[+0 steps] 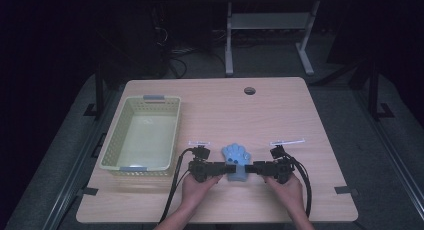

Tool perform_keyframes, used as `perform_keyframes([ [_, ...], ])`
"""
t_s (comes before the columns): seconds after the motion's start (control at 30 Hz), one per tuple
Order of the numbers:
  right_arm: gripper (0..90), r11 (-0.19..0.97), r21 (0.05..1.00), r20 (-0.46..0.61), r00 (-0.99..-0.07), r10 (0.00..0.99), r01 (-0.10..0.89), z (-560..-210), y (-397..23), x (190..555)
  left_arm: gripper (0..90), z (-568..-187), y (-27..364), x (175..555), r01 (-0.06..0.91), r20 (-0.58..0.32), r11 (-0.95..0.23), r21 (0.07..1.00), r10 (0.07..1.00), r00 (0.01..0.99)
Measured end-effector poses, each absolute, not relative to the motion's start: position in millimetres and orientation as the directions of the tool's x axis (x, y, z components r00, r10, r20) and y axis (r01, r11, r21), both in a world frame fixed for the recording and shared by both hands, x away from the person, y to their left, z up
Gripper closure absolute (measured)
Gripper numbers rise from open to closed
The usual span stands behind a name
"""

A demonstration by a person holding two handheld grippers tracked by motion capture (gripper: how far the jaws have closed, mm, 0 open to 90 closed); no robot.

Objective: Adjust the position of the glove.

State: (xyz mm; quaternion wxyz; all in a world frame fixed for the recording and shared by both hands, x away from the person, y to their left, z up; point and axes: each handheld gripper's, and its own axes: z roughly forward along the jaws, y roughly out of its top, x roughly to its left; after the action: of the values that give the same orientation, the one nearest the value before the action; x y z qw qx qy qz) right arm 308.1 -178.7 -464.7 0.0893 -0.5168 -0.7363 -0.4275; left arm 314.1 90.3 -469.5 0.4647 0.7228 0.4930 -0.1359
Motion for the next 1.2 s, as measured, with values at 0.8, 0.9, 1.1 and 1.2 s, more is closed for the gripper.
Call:
perform_keyframes([
  [0.8,52.9,0.006,0.483,0.683,-0.381,0.623,0.876,-482.0,-176.6,309.0,51.0,-490.2,98.0,314.7,0.89,-0.771,0.016,0.455,0.507,0.385],
  [0.9,55.4,-0.002,0.478,0.692,-0.375,0.617,0.878,-483.4,-174.5,308.3,53.7,-491.8,96.1,314.5,0.891,-0.774,0.015,0.453,0.502,0.385],
  [1.1,57.9,-0.01,0.478,0.696,-0.372,0.614,0.878,-485.2,-172.1,307.7,57.7,-493.5,94.5,314.8,0.891,-0.774,0.014,0.454,0.501,0.387],
  [1.2,59.8,-0.023,0.472,0.707,-0.363,0.606,0.881,-486.5,-170.8,307.3,60.6,-494.4,93.9,314.9,0.892,-0.776,0.015,0.452,0.5,0.385],
])
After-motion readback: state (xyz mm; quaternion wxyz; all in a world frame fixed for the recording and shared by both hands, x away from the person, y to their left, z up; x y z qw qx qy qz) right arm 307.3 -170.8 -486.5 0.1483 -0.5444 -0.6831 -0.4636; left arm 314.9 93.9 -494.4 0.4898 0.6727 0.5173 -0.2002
